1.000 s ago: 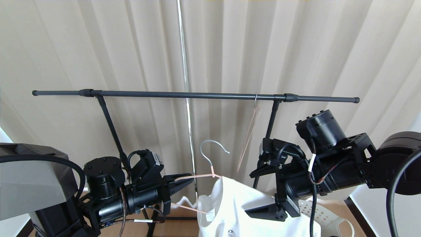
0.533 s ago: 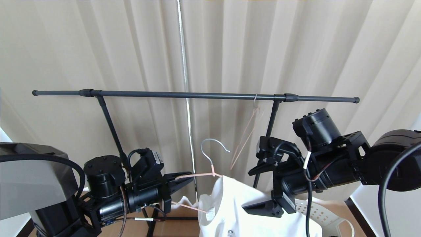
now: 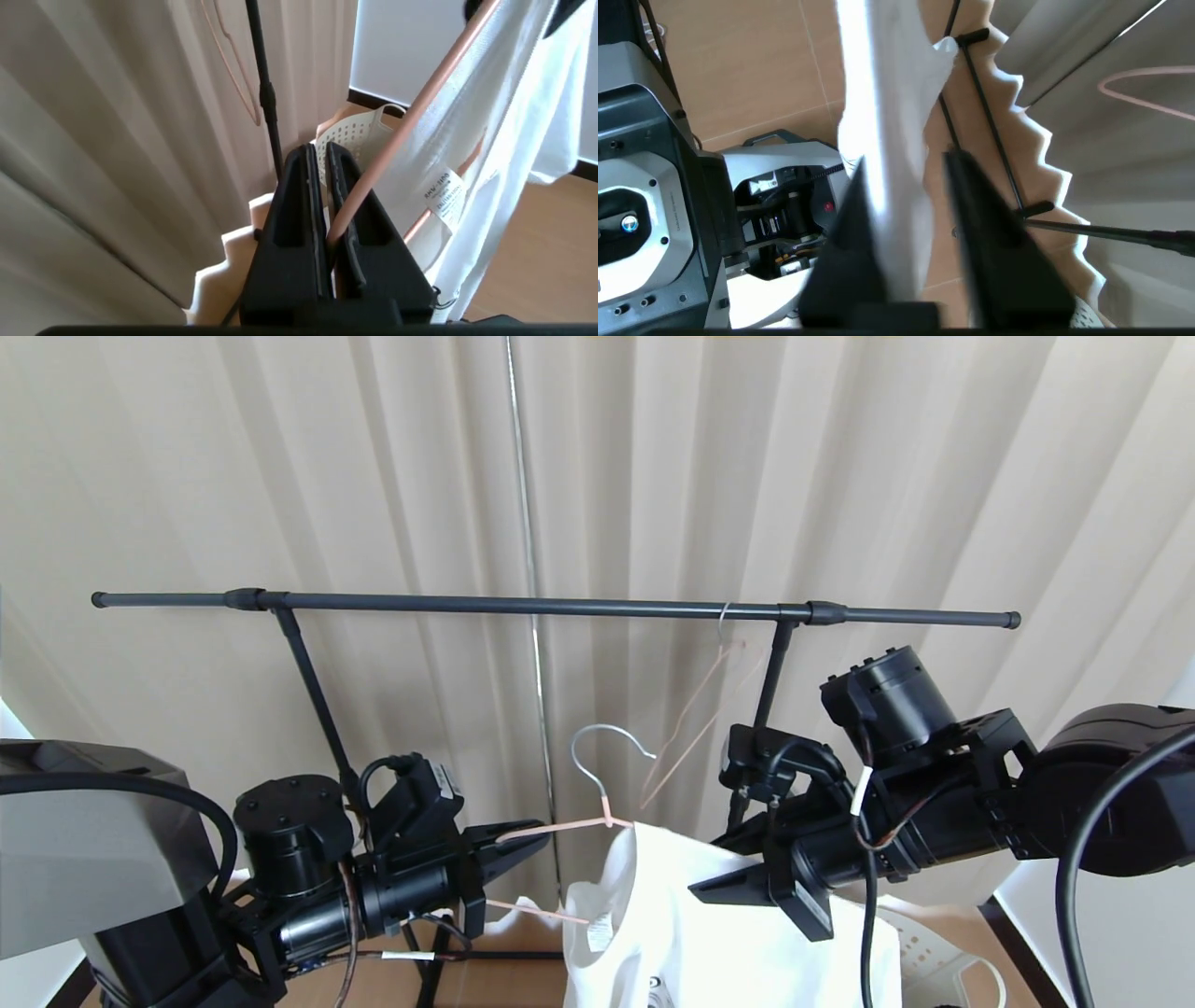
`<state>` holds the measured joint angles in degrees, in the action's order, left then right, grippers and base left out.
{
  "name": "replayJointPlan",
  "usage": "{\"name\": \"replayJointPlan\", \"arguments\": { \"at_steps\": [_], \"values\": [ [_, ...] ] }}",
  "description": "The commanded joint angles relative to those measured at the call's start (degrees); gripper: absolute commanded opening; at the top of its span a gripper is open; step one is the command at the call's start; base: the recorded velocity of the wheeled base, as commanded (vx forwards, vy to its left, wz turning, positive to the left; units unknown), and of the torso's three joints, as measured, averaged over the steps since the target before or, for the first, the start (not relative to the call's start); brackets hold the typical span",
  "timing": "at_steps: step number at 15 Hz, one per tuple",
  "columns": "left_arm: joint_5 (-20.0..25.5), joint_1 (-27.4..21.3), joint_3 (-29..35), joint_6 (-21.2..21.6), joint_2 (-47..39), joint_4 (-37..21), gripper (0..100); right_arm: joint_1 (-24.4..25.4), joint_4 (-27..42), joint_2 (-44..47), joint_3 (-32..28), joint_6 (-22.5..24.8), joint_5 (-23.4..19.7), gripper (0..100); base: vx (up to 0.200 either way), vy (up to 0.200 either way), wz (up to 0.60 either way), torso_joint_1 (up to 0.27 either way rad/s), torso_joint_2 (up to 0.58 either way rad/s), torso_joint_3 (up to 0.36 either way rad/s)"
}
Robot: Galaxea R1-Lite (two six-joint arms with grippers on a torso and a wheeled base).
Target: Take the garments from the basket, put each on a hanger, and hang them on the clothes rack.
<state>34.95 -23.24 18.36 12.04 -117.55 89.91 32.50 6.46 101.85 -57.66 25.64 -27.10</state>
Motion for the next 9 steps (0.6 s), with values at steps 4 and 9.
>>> {"name": "replayJointPlan", "arguments": {
  "at_steps": [4,9],
  "values": [
    [0.29,-0.06,-0.17,-0.09,0.13,0.09,0,0.11,0.04,-0.6,0.27,0.03,-0.06,0,0.0,0.0,0.0,0.0,0.0,0.0],
    [0.73,0.03,0.1,-0.18,0.04,0.09,0,0.02,0.04,-2.62,1.15,-0.06,-0.23,0,0.0,0.0,0.0,0.0,0.0,0.0]
  ]
}}
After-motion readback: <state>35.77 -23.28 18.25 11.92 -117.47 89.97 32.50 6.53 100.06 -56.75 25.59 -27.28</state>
